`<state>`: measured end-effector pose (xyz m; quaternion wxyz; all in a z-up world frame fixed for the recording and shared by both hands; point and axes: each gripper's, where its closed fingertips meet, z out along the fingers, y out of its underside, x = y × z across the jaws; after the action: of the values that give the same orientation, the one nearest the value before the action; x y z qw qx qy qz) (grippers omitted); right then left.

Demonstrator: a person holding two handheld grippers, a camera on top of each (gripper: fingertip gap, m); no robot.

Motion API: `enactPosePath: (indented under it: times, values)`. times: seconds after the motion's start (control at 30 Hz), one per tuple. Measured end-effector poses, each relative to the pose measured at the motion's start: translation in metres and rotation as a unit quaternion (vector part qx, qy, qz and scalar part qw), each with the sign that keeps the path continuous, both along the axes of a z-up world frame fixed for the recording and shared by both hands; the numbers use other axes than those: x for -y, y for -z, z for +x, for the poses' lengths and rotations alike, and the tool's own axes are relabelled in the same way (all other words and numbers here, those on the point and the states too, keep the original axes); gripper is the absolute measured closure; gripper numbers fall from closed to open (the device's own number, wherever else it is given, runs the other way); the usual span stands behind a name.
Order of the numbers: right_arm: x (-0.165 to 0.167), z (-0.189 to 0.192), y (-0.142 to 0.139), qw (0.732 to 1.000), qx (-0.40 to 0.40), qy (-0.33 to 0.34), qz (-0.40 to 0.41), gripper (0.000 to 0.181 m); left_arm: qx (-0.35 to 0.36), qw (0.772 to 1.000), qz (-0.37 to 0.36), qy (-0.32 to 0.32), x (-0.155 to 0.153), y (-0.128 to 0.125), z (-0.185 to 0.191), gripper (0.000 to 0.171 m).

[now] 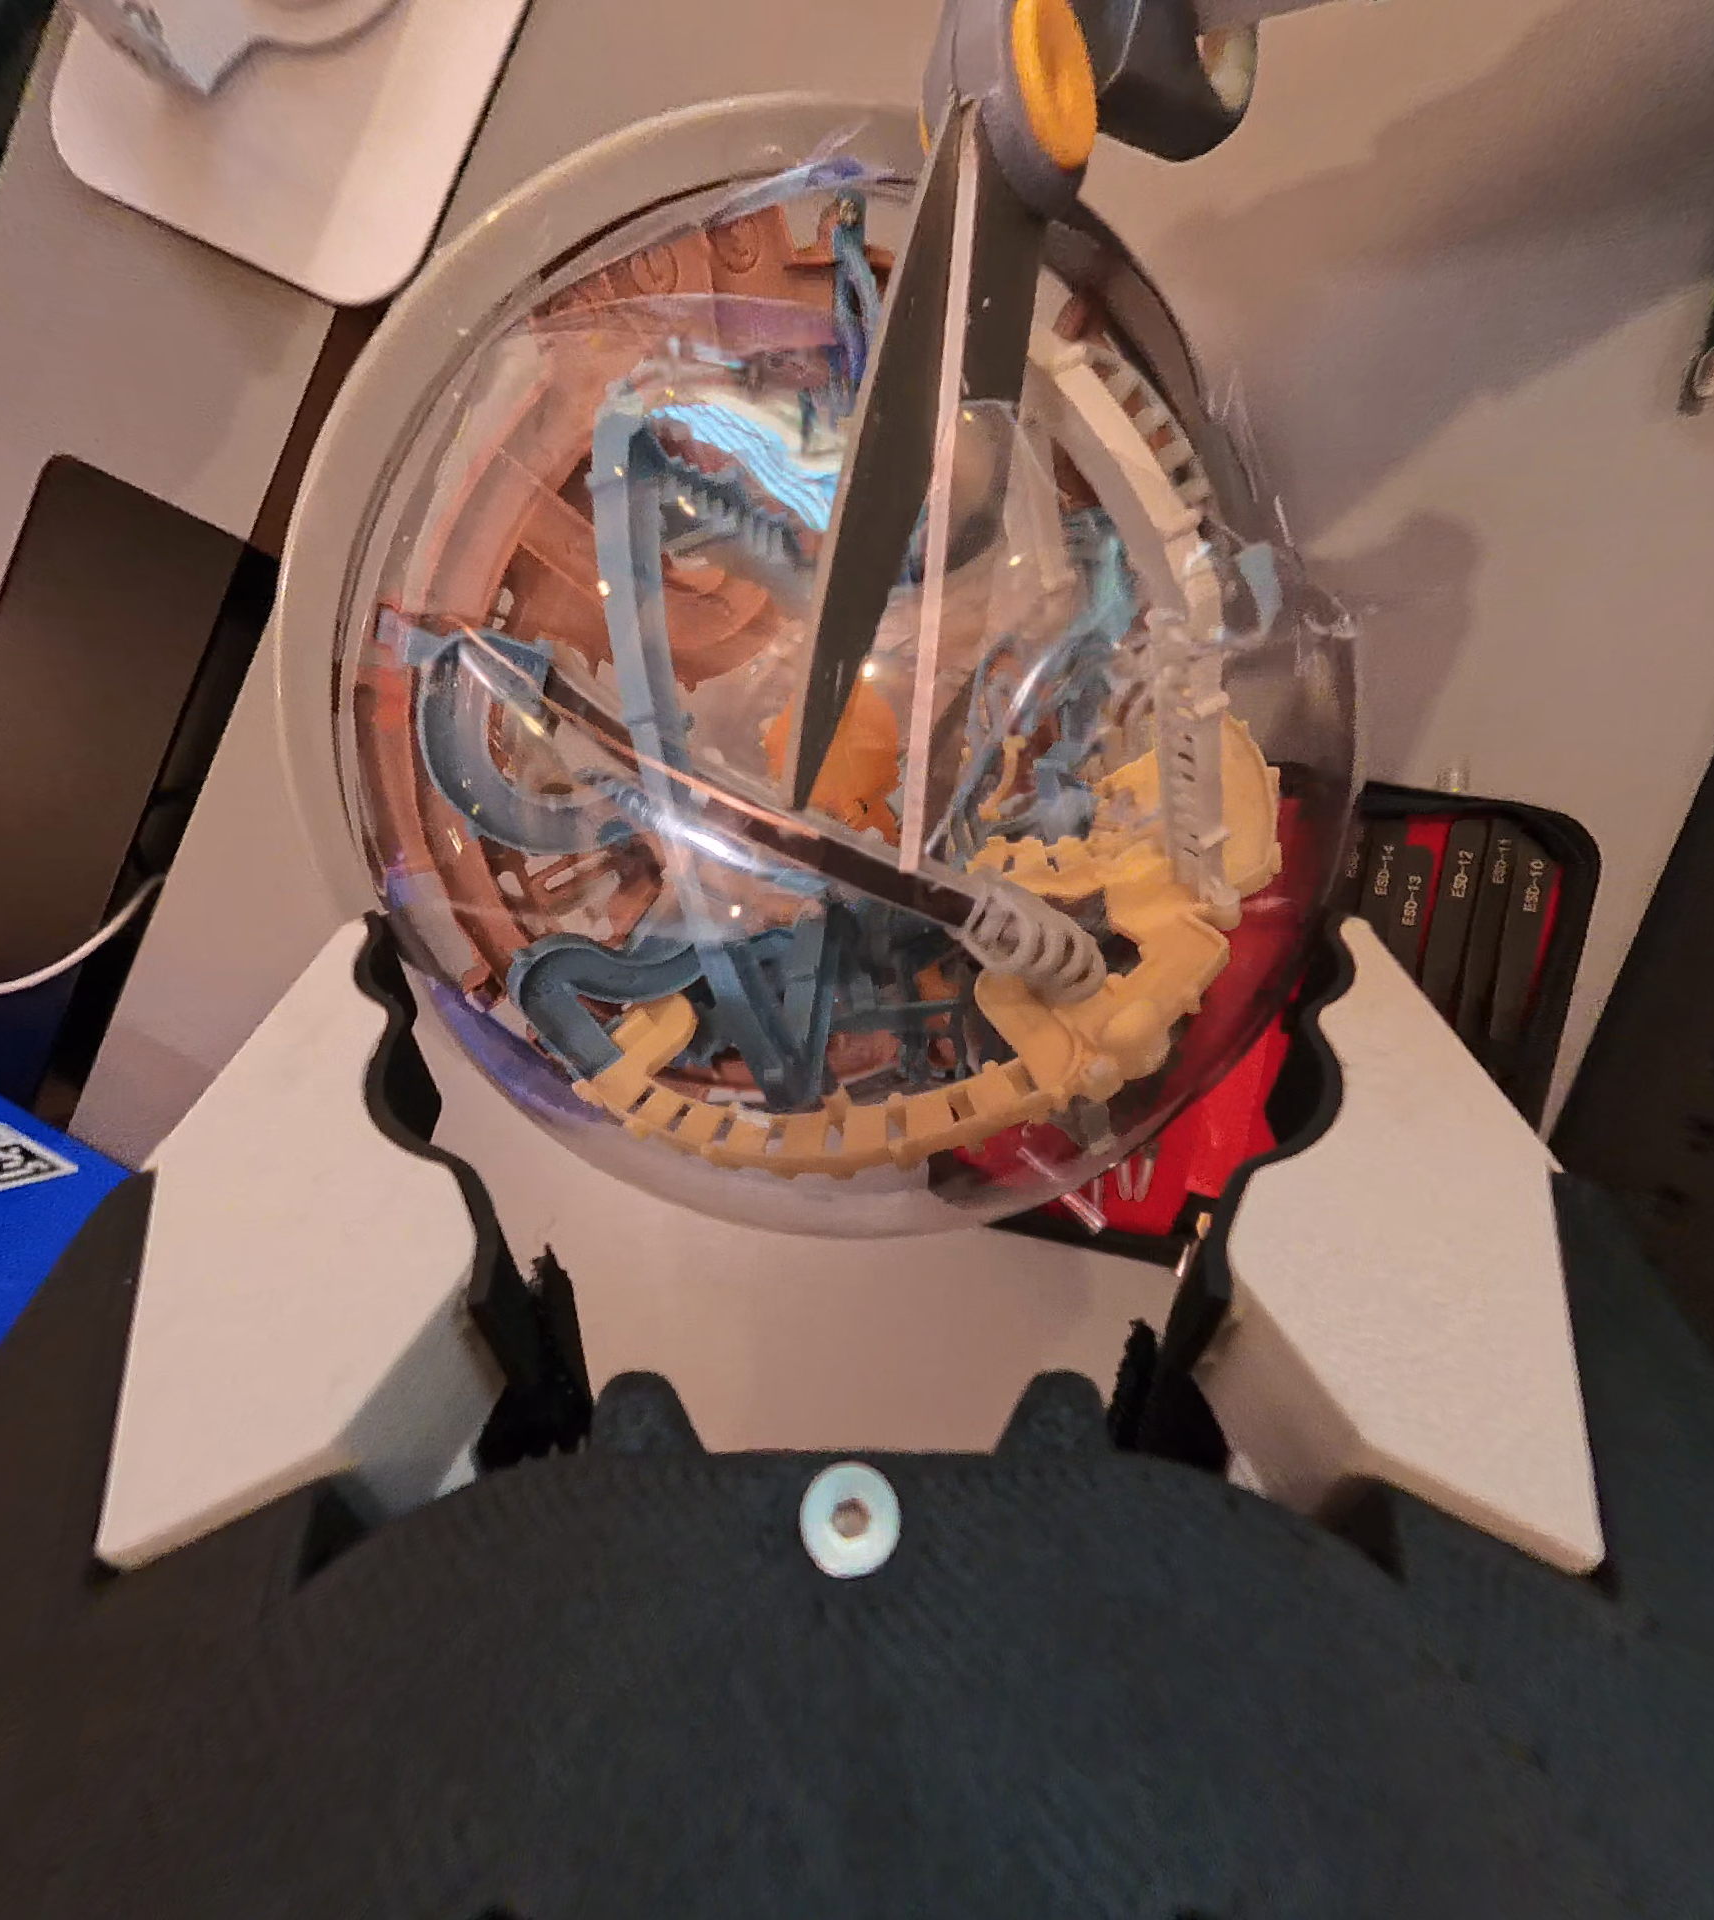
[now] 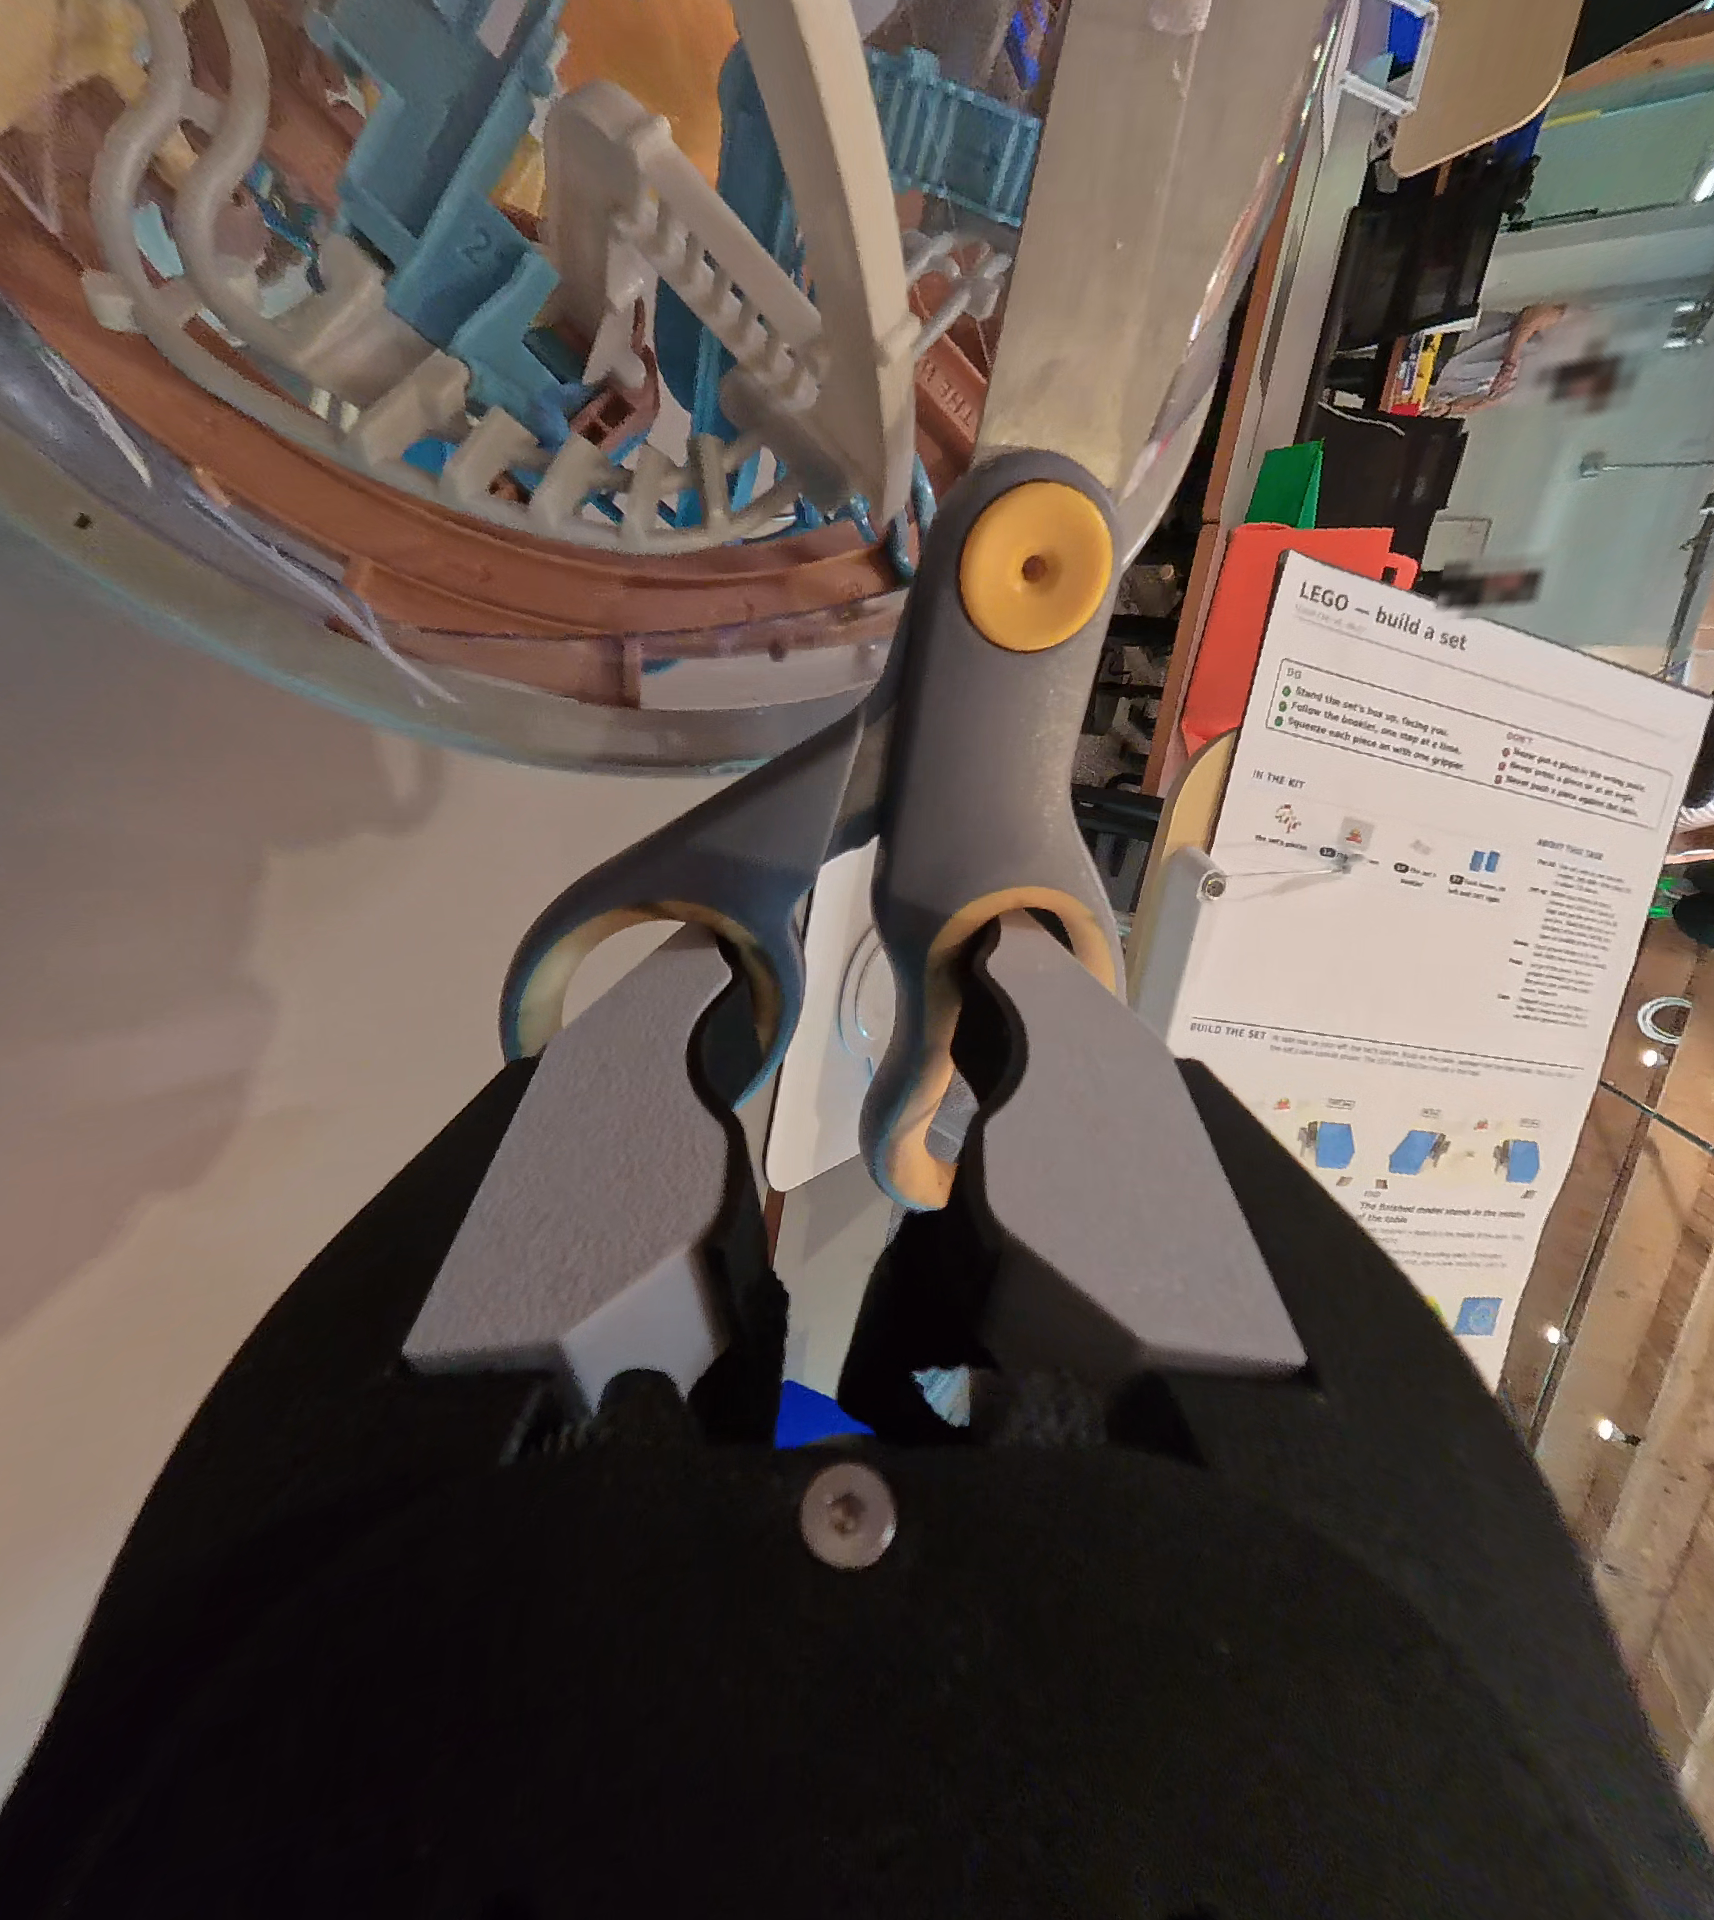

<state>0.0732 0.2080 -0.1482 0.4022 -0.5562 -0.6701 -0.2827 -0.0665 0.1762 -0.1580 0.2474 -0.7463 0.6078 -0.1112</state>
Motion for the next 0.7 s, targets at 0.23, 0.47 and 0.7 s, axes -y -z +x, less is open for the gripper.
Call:
enactPosePath:
  times: [0.23, 0.47, 0.7]
  values:
    - [-0.001, 0.0, 0.0, 1.0, -0.029, 0.008, -0.004, 0.141, -0.015, 1.0, 0.007, 0.004, -0.002, 0.002, 0.003, 0.013]
    - [-0.002, -0.007, -0.015, 0.999, -0.018, 0.03, 0.009, 0.123, -0.003, 1.0, 0.013, 0.009, -0.001, 0.002, 0.012, 0.013]
    - [-0.007, 0.003, -0.012, 0.999, 0.025, 0.036, 0.026, 0.127, -0.034, 0.999, 0.022, 0.0, -0.002, 0.002, 0.023, 0.013]
